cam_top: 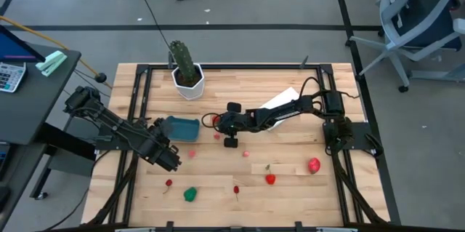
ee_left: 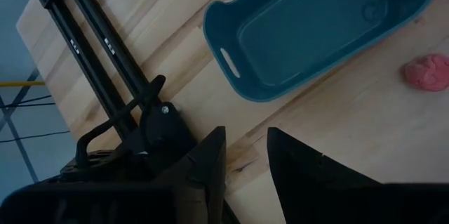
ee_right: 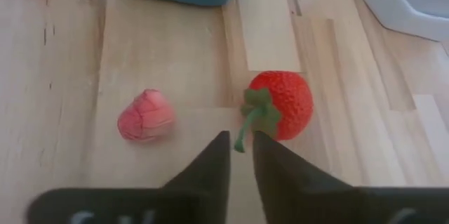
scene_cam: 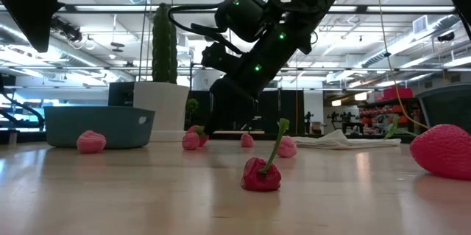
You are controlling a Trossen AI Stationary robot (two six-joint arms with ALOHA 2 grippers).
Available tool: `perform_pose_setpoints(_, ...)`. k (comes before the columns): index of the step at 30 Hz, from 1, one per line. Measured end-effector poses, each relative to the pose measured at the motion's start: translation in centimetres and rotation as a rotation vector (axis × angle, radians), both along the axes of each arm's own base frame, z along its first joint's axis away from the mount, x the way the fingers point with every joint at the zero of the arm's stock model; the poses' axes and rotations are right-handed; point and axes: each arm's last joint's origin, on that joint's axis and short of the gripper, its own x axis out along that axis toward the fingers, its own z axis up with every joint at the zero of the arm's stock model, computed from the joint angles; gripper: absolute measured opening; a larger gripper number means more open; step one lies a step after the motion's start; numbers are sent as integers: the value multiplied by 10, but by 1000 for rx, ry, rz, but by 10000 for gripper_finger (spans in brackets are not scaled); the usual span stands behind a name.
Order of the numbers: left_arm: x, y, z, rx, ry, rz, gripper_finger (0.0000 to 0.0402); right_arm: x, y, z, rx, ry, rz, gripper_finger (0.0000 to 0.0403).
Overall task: Pick and placing Produce into tupperware
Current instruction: Put the top red strawberry into the blue bin
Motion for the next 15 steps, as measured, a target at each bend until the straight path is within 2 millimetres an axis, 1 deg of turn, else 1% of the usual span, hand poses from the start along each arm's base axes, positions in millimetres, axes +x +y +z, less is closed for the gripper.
perform_pose_setpoints(3, 0, 0, 0, 0, 0, 0, 109, 0, -2, 0, 12, -4, -18, 17)
perform_pose_setpoints(4, 0, 0, 0, 0, 0, 0, 108, 0, -3, 0, 12, -4, -19, 10)
perform_pose_setpoints(9, 0, 0, 0, 0, 0, 0, 107, 0, -9, 0, 13, -4, -36, 16)
perform_pose_setpoints(12, 0, 0, 0, 0, 0, 0, 107, 0, -9, 0, 10, -4, -35, 6)
perform_pose_setpoints(15, 0, 0, 0, 0, 0, 0, 107, 0, -8, 0, 11, -7, -32, 8)
